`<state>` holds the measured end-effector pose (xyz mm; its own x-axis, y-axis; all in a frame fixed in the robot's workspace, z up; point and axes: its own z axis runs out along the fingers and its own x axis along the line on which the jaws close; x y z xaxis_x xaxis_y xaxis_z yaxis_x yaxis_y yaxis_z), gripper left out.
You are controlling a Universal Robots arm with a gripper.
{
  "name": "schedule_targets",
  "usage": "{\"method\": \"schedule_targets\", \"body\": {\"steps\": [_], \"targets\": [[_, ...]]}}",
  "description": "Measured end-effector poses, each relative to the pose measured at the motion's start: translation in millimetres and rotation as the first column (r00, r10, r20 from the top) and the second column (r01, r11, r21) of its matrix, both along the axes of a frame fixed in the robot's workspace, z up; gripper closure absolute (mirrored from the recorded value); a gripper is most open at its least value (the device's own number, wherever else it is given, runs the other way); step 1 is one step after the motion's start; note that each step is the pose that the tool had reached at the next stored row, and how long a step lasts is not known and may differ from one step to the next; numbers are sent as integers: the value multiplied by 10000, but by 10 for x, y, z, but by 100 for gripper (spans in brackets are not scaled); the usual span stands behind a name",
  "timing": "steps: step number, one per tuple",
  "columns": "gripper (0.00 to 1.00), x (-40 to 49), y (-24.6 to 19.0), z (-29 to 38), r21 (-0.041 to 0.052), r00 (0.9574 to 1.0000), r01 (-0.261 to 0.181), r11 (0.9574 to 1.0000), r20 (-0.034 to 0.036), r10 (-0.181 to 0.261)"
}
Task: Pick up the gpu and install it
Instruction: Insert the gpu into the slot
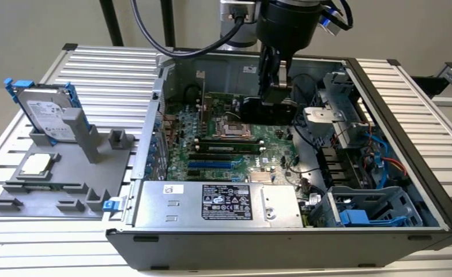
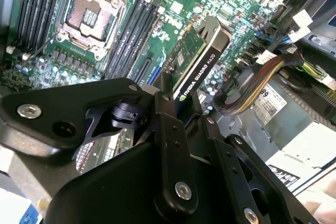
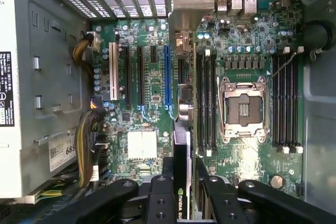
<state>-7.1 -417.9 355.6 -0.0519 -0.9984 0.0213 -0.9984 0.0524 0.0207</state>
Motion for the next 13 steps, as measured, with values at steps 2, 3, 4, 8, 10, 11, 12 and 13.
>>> {"method": "schedule_targets", "body": {"steps": [2, 3, 4, 8, 10, 11, 12, 13], "targets": [[100, 0, 0, -17, -20, 10000, -1, 10000, -1, 1], [100, 0, 0, -17, -20, 10000, -1, 10000, -1, 1], [100, 0, 0, -17, -20, 10000, -1, 10000, -1, 1], [100, 0, 0, -23, -16, 10000, -1, 10000, 0, 1], [100, 0, 0, -31, -14, 10000, -1, 10000, 1, 1], [100, 0, 0, -35, -15, 10000, -1, 10000, 1, 1], [100, 0, 0, -41, -14, 10000, -1, 10000, 0, 1], [100, 0, 0, -44, -14, 10000, -1, 10000, 0, 1]]}}
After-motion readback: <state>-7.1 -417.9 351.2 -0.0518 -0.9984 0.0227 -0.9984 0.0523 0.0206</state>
